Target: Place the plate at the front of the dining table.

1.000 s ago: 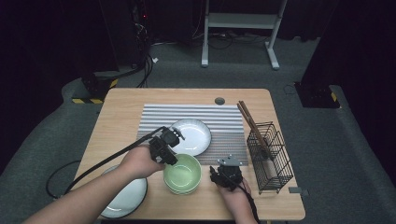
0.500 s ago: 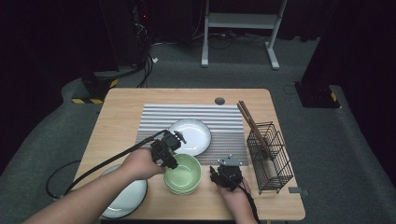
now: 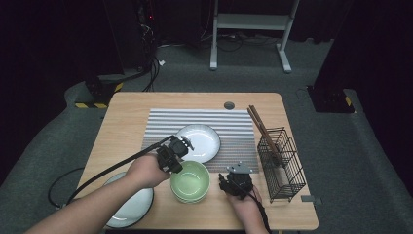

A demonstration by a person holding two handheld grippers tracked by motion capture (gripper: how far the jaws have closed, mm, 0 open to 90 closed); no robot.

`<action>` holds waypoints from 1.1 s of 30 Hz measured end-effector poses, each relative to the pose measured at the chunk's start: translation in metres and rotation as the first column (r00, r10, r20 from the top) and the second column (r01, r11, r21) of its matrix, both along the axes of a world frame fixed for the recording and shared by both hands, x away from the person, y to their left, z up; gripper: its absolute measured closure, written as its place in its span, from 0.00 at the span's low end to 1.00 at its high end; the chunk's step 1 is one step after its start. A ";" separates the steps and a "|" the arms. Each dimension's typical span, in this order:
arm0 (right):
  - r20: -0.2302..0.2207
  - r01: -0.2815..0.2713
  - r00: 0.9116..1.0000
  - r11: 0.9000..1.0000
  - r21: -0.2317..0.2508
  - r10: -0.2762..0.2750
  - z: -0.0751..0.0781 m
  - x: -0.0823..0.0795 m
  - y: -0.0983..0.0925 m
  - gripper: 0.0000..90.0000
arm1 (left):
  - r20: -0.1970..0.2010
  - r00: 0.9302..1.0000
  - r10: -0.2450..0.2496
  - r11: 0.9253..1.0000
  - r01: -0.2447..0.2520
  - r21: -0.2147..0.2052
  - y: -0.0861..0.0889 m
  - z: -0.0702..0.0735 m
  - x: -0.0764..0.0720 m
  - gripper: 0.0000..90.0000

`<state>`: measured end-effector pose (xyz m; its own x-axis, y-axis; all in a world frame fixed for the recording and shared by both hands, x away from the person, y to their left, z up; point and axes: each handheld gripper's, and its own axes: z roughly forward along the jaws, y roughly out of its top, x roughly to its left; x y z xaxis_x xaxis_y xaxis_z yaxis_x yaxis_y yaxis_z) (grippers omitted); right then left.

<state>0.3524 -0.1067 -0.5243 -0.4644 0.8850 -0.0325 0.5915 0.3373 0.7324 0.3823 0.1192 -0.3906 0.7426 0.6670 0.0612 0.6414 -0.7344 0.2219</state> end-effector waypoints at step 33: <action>-0.005 0.002 1.000 1.000 0.008 -0.002 0.000 0.000 0.000 0.43 | 0.041 0.999 0.006 0.996 -0.003 -0.087 0.007 0.009 -0.002 0.94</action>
